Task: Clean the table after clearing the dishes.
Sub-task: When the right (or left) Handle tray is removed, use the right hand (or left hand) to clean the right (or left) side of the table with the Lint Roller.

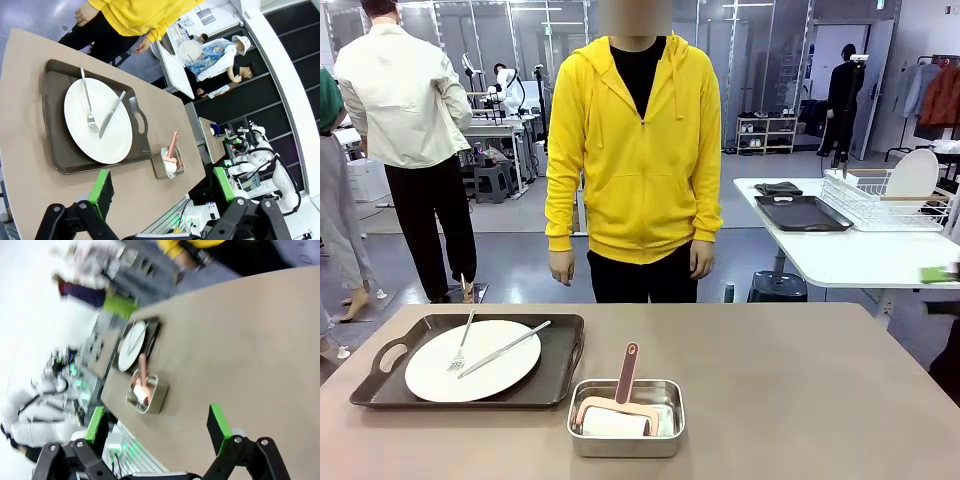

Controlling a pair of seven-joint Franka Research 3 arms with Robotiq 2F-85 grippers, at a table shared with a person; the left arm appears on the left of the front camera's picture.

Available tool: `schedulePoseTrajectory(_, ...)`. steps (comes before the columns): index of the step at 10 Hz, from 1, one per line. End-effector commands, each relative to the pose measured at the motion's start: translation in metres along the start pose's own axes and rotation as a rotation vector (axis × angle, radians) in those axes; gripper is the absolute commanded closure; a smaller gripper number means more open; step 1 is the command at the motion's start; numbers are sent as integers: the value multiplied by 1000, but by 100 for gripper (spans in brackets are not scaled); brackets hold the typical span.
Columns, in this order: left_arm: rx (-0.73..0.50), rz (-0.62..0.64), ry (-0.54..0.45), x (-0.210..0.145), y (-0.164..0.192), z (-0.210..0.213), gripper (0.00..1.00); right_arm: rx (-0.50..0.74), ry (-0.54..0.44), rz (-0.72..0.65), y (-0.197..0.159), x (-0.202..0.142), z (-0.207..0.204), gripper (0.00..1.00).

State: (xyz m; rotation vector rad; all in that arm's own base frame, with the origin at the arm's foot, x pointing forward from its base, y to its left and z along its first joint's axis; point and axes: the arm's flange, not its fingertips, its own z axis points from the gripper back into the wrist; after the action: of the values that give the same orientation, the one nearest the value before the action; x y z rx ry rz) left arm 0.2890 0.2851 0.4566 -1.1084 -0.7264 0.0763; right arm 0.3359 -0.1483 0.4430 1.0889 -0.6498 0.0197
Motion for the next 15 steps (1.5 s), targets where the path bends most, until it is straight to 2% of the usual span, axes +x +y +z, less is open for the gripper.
schedulePoseTrajectory(1, -10, -4, -5, -1, -2, 3, 0, -23, -152, -83, 1, -24, 29, 0)
schedulePoseTrajectory(2, -10, -4, -5, -1, -2, 3, 0, -34, -177, -102, -2, -33, 39, 0)
schedulePoseTrajectory(4, -10, -4, -5, -1, -2, 3, 0, -117, -220, -165, -12, -35, 33, 0)
schedulePoseTrajectory(5, -10, -4, -5, -1, -2, 3, 0, -58, -169, -98, -21, -19, 62, 0)
schedulePoseTrajectory(15, -10, -4, -5, -1, -2, 3, 0, -58, -169, -98, -21, -19, 62, 0)
